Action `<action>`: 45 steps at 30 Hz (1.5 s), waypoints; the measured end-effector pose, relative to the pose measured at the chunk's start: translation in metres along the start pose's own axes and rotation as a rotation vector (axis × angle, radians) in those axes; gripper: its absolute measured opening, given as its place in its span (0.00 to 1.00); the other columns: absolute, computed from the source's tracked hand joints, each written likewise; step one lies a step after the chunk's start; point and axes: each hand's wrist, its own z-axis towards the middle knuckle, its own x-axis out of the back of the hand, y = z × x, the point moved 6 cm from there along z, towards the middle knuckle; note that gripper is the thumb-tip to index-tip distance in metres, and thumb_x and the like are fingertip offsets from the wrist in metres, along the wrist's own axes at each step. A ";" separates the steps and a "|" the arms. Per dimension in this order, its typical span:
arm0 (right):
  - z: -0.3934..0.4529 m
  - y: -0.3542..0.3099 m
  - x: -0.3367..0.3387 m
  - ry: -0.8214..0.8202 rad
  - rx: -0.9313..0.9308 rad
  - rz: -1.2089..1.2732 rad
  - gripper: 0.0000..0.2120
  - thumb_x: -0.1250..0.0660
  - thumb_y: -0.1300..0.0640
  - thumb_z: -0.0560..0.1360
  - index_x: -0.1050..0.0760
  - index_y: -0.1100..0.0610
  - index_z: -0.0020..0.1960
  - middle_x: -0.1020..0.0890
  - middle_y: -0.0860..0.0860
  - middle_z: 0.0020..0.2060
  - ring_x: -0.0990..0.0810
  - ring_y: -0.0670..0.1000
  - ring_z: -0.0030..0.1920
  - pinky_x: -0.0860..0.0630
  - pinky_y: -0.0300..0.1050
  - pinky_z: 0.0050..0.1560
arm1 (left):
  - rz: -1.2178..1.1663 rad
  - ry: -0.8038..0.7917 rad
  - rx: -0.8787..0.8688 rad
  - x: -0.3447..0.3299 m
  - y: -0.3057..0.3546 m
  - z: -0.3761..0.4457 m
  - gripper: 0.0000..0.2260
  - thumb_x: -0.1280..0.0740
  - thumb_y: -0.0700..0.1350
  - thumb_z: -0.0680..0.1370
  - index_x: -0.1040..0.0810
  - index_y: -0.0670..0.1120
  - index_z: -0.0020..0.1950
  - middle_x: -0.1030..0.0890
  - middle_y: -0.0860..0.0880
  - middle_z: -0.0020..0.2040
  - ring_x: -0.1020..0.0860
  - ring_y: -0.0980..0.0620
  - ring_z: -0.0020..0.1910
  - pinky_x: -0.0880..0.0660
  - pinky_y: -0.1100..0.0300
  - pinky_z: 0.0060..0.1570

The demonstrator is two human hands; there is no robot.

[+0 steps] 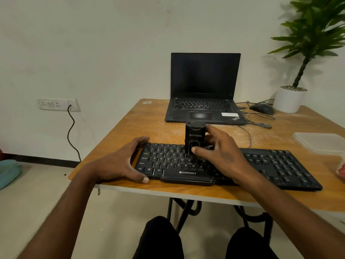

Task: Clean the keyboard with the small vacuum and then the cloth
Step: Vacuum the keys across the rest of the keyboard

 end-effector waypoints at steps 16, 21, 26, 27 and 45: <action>0.034 0.024 0.017 0.052 -0.069 -0.062 0.26 0.26 0.56 0.75 0.29 0.50 0.71 0.19 0.45 0.58 0.25 0.32 0.49 0.30 0.31 0.44 | -0.016 -0.010 0.023 0.000 0.002 0.000 0.52 0.14 0.52 0.65 0.43 0.70 0.78 0.31 0.61 0.73 0.26 0.58 0.68 0.22 0.63 0.59; 0.002 0.017 0.019 0.020 -0.058 -0.011 0.25 0.26 0.56 0.74 0.28 0.44 0.69 0.20 0.38 0.57 0.23 0.37 0.58 0.24 0.42 0.57 | -0.019 -0.007 0.027 -0.002 0.002 -0.001 0.53 0.14 0.56 0.62 0.44 0.70 0.78 0.32 0.63 0.72 0.27 0.62 0.68 0.23 0.64 0.60; -0.047 0.002 0.021 -0.068 -0.021 0.097 0.22 0.26 0.57 0.74 0.26 0.41 0.64 0.20 0.32 0.59 0.23 0.36 0.62 0.24 0.36 0.56 | 0.001 0.003 0.017 0.001 0.001 0.001 0.53 0.14 0.56 0.63 0.43 0.71 0.78 0.32 0.63 0.73 0.27 0.61 0.69 0.25 0.62 0.64; -0.049 0.001 0.022 -0.073 -0.019 0.100 0.23 0.25 0.58 0.74 0.26 0.42 0.64 0.20 0.32 0.59 0.23 0.35 0.62 0.24 0.35 0.56 | 0.007 0.004 0.015 0.001 0.001 0.001 0.53 0.14 0.58 0.62 0.43 0.71 0.77 0.32 0.63 0.73 0.27 0.60 0.70 0.26 0.60 0.66; -0.038 0.017 0.038 0.002 -0.024 0.041 0.25 0.25 0.56 0.74 0.27 0.45 0.68 0.19 0.37 0.60 0.22 0.38 0.62 0.23 0.47 0.62 | -0.025 0.006 0.006 -0.001 0.003 -0.001 0.55 0.14 0.61 0.58 0.42 0.70 0.78 0.30 0.65 0.72 0.27 0.66 0.68 0.26 0.61 0.66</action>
